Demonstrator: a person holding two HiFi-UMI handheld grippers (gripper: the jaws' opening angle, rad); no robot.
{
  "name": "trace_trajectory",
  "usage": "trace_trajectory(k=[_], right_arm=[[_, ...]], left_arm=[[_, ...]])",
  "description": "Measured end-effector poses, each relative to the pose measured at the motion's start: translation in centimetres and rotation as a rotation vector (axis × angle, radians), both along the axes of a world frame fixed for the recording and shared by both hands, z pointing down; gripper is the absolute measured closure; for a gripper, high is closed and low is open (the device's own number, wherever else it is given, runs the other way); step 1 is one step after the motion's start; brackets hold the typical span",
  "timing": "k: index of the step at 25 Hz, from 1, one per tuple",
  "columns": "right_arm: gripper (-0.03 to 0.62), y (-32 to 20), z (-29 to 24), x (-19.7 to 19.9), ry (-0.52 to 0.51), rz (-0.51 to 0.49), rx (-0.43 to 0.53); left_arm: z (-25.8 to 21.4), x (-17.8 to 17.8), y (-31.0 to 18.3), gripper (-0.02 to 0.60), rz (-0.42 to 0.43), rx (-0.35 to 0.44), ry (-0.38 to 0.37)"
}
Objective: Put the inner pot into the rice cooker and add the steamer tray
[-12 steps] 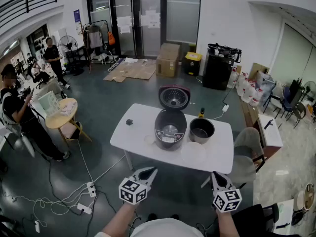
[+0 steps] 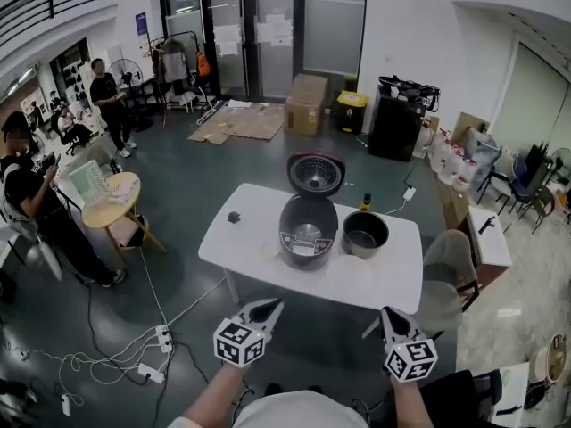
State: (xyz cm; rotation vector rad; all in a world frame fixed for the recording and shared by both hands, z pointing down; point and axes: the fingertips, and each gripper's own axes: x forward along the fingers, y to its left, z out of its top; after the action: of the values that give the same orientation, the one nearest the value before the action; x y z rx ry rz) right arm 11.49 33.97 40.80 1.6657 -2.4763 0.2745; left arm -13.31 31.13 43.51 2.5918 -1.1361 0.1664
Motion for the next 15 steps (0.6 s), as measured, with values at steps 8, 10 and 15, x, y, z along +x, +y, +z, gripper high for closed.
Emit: trace_trajectory(k=[8,10,15], right_arm=[[0.583,-0.34,0.12,0.18,-0.002,0.005,0.015],[0.580,-0.52,0.08,0.18,-0.003,0.007,0.025],[0.497,-0.74,0.03,0.07,-0.008,-0.007,0.031]], left_arm=[[-0.28,0.54,0.06,0.565,0.003,0.013,0.018],[-0.32,0.40,-0.09,0.558,-0.005,0.018,0.013],[-0.22,-0.13,-0.35,0.520,-0.028,0.017,0.013]])
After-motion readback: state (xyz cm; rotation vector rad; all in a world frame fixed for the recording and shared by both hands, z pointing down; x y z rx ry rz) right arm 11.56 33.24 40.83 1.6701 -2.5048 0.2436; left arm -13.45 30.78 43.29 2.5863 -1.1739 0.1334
